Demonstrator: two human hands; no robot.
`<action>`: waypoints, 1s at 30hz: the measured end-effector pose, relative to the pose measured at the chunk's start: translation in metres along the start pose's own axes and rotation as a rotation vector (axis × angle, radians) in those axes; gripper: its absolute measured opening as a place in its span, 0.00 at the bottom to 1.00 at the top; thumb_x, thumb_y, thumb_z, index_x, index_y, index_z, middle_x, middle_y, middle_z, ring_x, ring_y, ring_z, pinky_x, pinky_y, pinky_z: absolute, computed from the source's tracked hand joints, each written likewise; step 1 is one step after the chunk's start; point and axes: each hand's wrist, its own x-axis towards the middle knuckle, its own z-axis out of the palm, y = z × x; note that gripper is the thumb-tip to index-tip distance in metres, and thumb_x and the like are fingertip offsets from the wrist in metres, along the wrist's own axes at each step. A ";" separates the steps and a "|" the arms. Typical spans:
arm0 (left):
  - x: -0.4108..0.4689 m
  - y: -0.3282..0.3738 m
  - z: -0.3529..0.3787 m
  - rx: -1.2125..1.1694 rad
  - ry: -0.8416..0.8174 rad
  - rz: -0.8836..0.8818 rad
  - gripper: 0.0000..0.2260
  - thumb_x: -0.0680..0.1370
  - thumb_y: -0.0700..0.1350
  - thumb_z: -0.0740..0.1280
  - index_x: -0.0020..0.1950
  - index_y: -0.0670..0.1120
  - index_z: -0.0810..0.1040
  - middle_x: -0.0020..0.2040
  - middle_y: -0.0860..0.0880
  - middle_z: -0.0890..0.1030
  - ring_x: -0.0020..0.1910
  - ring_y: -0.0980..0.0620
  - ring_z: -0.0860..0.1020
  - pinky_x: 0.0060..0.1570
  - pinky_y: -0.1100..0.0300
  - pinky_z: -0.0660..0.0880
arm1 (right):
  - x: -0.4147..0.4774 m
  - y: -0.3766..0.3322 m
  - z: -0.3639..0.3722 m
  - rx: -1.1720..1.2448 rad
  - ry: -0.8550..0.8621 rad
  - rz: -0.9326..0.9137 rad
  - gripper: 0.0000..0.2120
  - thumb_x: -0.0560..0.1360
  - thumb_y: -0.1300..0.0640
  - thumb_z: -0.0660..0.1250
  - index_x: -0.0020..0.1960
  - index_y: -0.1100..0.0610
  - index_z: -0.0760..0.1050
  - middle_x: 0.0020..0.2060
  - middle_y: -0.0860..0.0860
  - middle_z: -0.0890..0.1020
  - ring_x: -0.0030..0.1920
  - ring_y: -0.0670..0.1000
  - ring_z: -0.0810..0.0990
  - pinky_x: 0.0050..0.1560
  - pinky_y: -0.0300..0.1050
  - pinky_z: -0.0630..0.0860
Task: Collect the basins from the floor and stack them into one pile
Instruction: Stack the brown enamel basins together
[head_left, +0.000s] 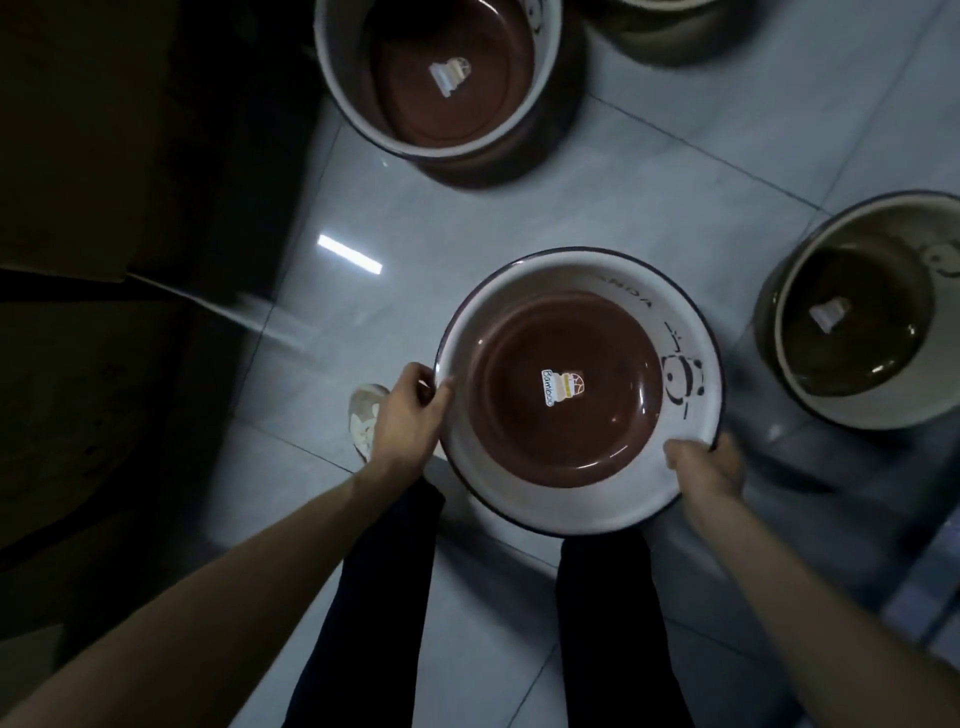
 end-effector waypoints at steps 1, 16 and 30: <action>0.002 0.000 0.012 0.054 -0.023 0.001 0.13 0.81 0.57 0.66 0.51 0.46 0.76 0.39 0.50 0.81 0.41 0.47 0.80 0.43 0.50 0.78 | 0.010 0.007 -0.003 -0.032 0.007 0.012 0.21 0.67 0.65 0.68 0.60 0.58 0.77 0.53 0.56 0.83 0.49 0.58 0.81 0.47 0.48 0.76; 0.064 -0.018 0.094 0.219 -0.166 -0.242 0.16 0.72 0.49 0.63 0.58 0.48 0.75 0.49 0.45 0.82 0.48 0.40 0.83 0.51 0.45 0.82 | 0.093 0.041 0.026 -0.200 -0.169 0.086 0.24 0.73 0.67 0.70 0.67 0.58 0.68 0.55 0.55 0.79 0.54 0.57 0.78 0.53 0.45 0.72; 0.081 0.126 0.014 0.289 -0.263 -0.221 0.15 0.77 0.38 0.70 0.63 0.45 0.81 0.48 0.38 0.85 0.46 0.37 0.85 0.49 0.43 0.84 | 0.077 -0.036 -0.038 -0.234 -0.302 0.033 0.19 0.66 0.63 0.68 0.56 0.56 0.78 0.50 0.56 0.83 0.53 0.60 0.81 0.57 0.60 0.81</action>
